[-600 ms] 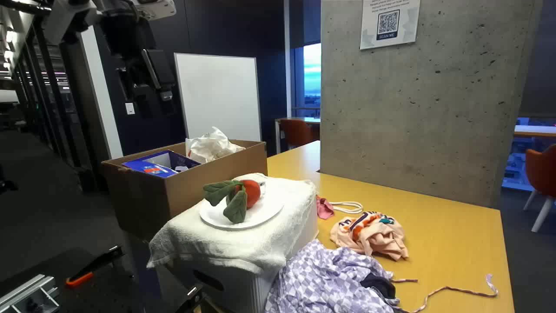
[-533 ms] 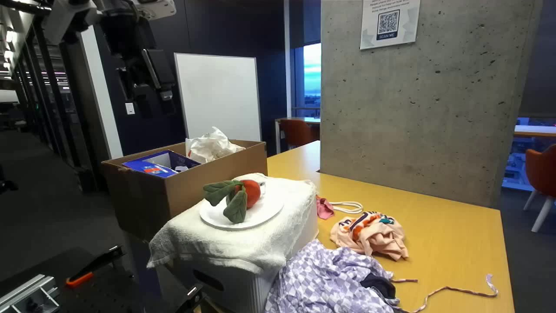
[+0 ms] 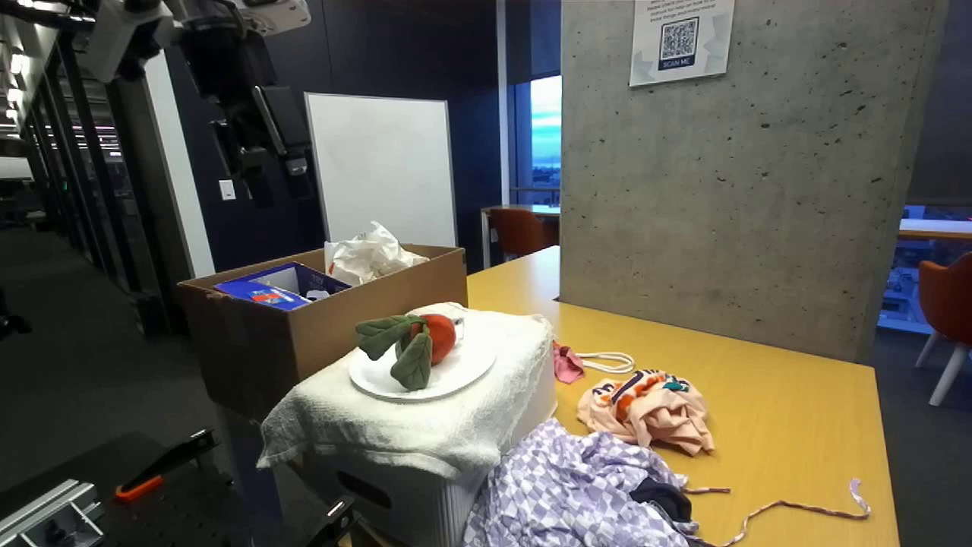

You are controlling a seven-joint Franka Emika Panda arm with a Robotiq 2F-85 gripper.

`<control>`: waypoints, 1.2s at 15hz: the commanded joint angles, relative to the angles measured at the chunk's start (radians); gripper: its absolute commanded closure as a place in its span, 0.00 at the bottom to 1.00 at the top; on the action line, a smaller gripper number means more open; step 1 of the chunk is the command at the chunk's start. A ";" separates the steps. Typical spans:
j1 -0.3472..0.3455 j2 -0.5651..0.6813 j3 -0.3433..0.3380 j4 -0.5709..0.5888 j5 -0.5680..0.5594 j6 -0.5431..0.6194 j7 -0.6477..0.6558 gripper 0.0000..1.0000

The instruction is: Rotate the radish on the white plate to the right.

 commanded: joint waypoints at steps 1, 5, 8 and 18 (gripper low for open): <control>-0.034 0.062 -0.025 0.015 -0.041 0.097 0.033 0.00; -0.066 0.174 -0.085 0.033 -0.017 0.262 0.015 0.00; -0.071 0.325 -0.140 0.079 0.038 0.424 -0.016 0.00; -0.046 0.683 -0.148 0.396 0.426 0.350 -0.258 0.00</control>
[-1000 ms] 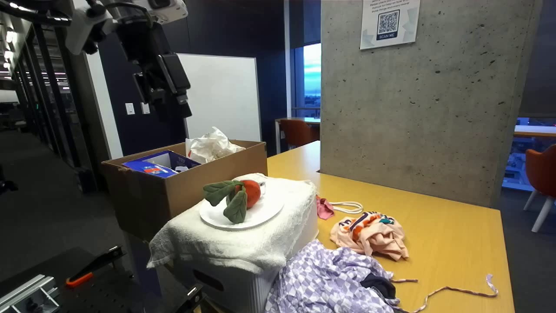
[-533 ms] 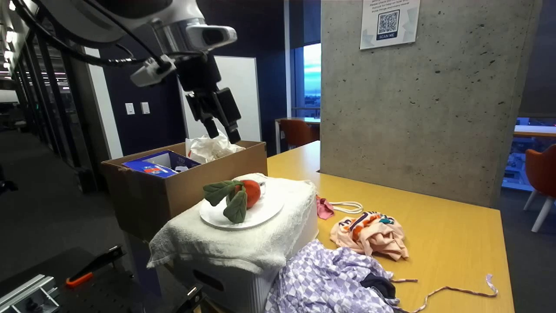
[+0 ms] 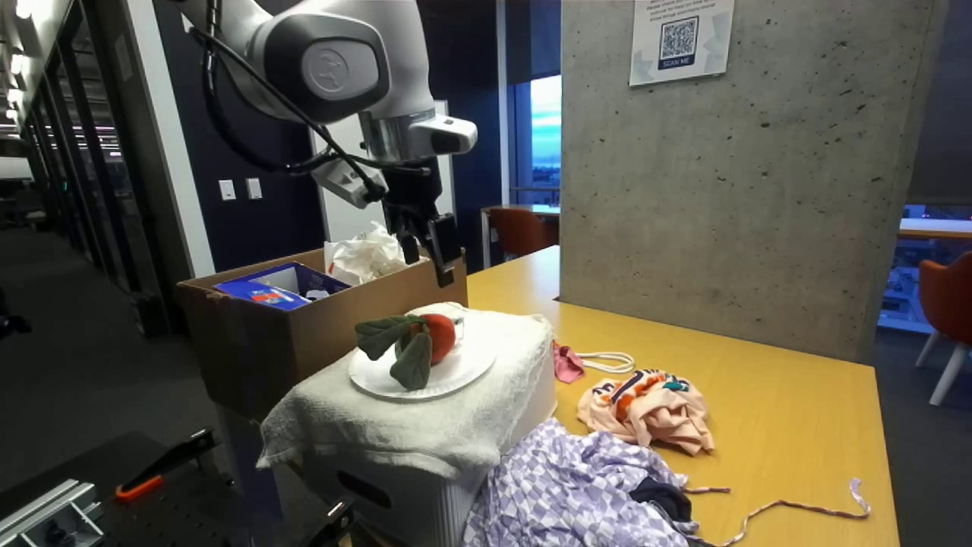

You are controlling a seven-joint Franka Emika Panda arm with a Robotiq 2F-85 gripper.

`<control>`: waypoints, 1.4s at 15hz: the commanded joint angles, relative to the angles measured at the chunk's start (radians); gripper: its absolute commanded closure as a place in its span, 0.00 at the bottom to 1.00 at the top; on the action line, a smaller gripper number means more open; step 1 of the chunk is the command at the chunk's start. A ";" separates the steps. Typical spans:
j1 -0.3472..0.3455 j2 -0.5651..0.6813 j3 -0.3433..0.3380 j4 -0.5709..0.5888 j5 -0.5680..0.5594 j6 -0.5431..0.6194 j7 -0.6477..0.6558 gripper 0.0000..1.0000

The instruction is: Rotate the radish on the white plate to the right.

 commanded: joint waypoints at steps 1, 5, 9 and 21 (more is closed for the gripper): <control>-0.007 0.118 0.012 0.153 0.055 -0.116 -0.042 0.00; 0.010 0.188 0.012 0.254 0.012 -0.261 0.010 0.00; 0.019 0.256 0.012 0.311 0.007 -0.316 0.017 0.00; 0.065 0.331 -0.003 0.320 -0.078 -0.325 0.047 0.26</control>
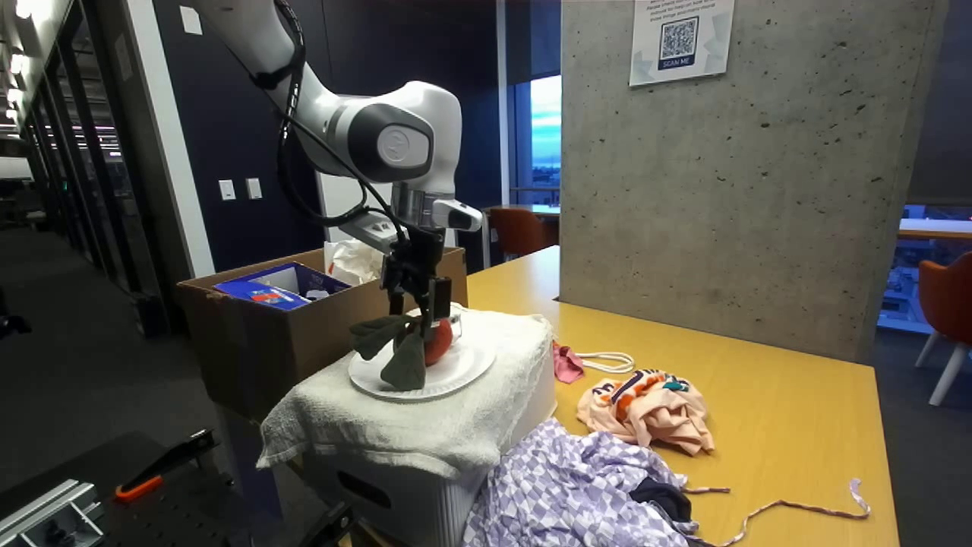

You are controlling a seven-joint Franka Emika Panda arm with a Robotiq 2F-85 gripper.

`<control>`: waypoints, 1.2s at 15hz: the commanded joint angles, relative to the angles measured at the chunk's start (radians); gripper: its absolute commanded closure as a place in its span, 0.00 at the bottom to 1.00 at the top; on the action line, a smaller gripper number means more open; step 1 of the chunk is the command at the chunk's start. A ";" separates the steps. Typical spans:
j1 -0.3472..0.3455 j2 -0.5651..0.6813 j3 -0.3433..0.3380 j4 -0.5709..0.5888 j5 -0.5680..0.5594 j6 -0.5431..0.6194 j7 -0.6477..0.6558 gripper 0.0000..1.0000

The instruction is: Rotate the radish on the white plate to the right.

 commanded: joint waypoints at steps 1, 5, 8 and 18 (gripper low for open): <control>0.021 0.013 -0.014 0.017 -0.054 -0.012 0.038 0.30; 0.033 0.024 -0.019 0.013 -0.097 -0.008 0.069 0.54; 0.045 0.024 -0.028 0.011 -0.132 -0.015 0.100 0.76; 0.122 0.027 -0.094 0.080 -0.189 -0.207 0.457 0.97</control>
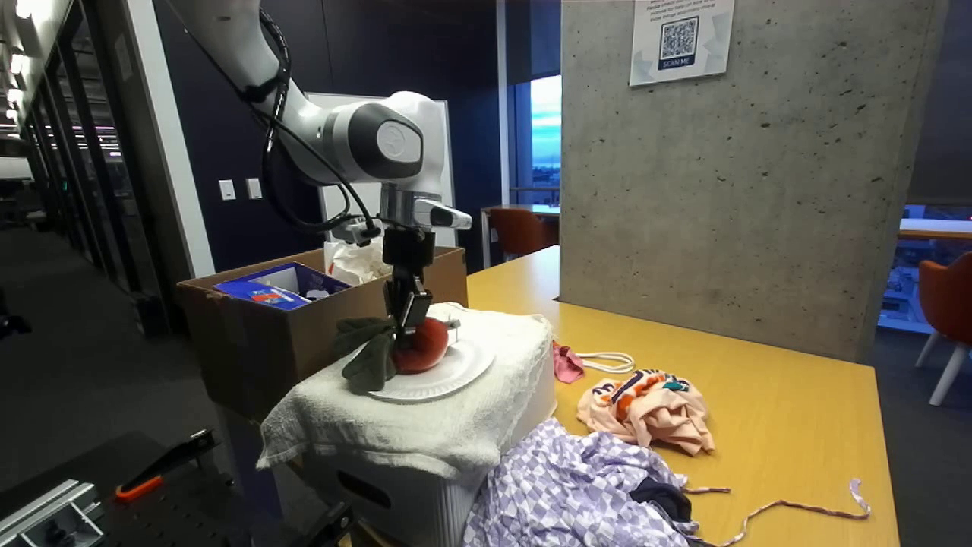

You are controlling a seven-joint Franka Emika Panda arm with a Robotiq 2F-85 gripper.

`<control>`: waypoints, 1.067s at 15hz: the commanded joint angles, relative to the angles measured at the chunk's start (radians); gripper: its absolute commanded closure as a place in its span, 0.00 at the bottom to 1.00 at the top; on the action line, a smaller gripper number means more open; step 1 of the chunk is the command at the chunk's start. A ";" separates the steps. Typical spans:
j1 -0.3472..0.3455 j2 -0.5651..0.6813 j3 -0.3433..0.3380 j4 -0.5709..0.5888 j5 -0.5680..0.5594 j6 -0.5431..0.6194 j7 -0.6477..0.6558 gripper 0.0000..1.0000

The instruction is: Rotate the radish on the white plate to the right.

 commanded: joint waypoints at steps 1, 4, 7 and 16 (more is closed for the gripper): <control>0.032 0.012 -0.036 0.063 -0.024 -0.125 0.143 0.97; 0.047 0.030 -0.061 0.102 -0.039 -0.189 0.289 0.97; 0.056 0.053 -0.078 0.137 -0.067 -0.230 0.446 0.97; 0.070 0.096 -0.095 0.209 -0.114 -0.250 0.874 0.97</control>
